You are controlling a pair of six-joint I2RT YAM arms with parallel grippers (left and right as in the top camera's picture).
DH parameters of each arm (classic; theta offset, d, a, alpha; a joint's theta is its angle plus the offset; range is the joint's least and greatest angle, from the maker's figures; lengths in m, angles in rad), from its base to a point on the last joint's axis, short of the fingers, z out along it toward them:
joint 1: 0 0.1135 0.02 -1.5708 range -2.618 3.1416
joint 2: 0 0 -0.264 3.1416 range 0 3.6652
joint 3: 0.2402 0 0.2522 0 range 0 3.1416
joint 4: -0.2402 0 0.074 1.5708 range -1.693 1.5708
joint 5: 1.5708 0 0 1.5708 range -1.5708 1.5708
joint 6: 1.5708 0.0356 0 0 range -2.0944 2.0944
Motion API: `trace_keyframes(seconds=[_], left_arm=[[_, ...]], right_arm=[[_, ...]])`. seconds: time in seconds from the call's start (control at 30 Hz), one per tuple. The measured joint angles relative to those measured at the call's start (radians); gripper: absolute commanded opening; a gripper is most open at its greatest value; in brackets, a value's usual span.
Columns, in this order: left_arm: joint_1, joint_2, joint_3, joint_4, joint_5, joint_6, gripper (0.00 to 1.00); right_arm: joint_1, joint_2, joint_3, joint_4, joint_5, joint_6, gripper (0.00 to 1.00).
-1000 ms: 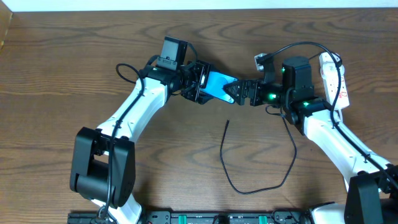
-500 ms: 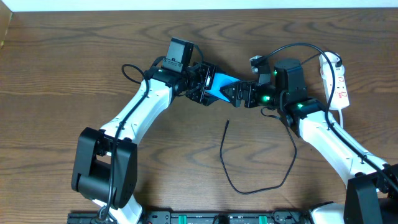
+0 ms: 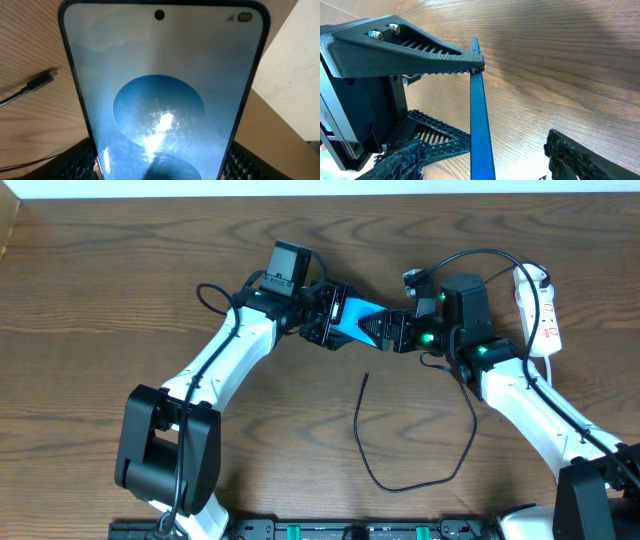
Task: Plug charger to phone and switch on socket
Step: 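Close the right gripper on the phone's right edge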
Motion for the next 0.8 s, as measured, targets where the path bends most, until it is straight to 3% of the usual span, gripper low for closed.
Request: trace_keyframes(seconds=[0.37,0.47,0.53,0.8], left_arm=[[0.000,0.000,0.000,0.002,0.000,0.000,0.07],[0.000,0.000,0.000,0.002,0.000,0.000,0.07],[0.000,0.000,0.000,0.002,0.000,0.000,0.07],[-0.001,0.000,0.000,0.002,0.000,0.000,0.07]], right_arm=[[0.049,0.000,0.000,0.000,0.051,0.000,0.72],[0.054,0.000,0.000,0.000,0.063,0.000,0.68],[0.054,0.000,0.000,0.000,0.068,0.000,0.60],[0.054,0.000,0.000,0.000,0.080,-0.001,0.59]])
